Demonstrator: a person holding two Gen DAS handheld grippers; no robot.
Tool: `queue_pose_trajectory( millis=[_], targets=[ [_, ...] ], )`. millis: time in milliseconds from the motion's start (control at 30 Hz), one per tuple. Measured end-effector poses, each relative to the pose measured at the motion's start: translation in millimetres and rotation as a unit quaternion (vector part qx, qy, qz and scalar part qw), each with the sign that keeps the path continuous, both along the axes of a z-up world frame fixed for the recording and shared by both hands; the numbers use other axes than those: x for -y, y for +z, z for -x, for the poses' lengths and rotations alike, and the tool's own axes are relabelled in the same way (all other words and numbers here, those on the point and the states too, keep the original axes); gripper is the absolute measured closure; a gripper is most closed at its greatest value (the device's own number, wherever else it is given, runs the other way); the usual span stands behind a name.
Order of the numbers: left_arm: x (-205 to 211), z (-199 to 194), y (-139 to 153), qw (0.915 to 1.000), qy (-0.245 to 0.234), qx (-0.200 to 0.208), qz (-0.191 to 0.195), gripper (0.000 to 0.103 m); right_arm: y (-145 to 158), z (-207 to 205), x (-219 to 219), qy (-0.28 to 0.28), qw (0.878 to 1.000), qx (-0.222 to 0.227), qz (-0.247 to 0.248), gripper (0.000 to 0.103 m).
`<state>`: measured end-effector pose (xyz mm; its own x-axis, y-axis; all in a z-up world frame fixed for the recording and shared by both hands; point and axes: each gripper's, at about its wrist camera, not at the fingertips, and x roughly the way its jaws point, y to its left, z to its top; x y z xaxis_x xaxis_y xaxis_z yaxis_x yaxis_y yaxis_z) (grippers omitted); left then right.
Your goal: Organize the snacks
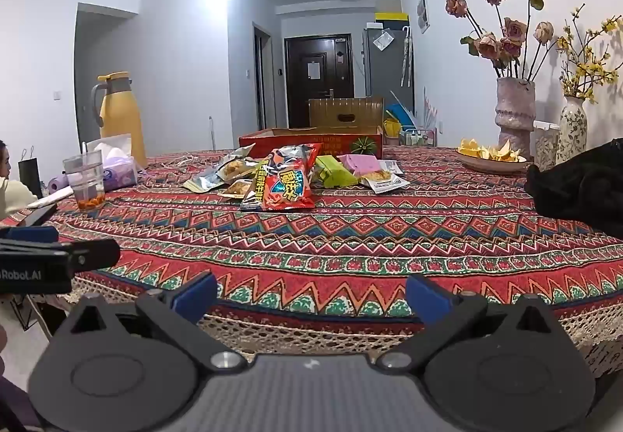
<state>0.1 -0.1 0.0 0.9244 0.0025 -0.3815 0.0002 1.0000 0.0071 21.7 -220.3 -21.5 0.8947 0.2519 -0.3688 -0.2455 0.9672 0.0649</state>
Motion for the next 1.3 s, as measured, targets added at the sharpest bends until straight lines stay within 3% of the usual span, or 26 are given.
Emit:
queue_pose_trajectory(
  millis=[1300],
  targets=[
    [-2.3,1.3,1.5,1.0,0.0,0.002,-0.001,0.0,0.8,-0.5,1.2,-0.003,1.0,0.001,-0.005,0.0]
  ],
)
